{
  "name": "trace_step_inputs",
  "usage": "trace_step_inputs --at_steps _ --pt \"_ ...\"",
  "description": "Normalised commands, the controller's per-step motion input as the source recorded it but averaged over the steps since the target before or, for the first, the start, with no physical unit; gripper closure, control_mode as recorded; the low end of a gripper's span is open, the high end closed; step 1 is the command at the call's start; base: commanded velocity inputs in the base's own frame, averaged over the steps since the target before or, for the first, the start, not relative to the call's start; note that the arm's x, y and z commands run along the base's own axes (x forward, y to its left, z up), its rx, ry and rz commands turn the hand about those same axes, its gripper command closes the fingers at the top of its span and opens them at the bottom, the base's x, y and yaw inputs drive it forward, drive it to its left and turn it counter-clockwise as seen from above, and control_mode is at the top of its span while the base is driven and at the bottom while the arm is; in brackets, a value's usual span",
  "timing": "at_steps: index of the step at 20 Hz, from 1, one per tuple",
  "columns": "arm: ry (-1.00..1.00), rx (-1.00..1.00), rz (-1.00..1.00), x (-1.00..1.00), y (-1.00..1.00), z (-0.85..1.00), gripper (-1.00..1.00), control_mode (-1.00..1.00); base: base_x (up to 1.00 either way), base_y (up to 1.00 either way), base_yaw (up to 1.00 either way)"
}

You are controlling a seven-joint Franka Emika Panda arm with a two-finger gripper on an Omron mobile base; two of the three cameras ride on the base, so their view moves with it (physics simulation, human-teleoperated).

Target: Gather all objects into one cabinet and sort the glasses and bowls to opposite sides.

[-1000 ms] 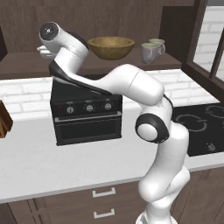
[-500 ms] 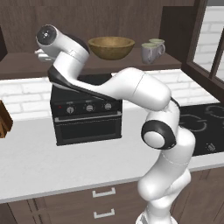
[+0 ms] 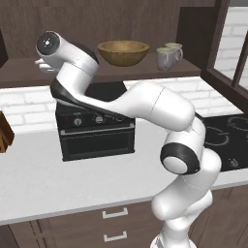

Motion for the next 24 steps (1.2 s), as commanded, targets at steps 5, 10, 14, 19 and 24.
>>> trace_step_inputs --at_steps 5,10,14,19,24 --pt "0.0 0.0 0.0 -0.38 -0.1 0.0 1.0 -1.0 0.0 0.0 0.0" --pt "0.0 0.0 0.0 -0.2 -0.47 0.0 1.0 -1.0 0.0 0.0 0.0" --pt "0.0 0.0 0.0 -0.16 -0.89 0.0 1.0 -1.0 0.0 0.0 0.0" --pt "-0.01 0.0 0.0 -0.08 -0.97 0.0 1.0 -1.0 0.0 0.0 0.0" --pt "0.0 0.0 0.0 -0.14 -0.96 0.0 1.0 -1.0 0.0 0.0 0.0"
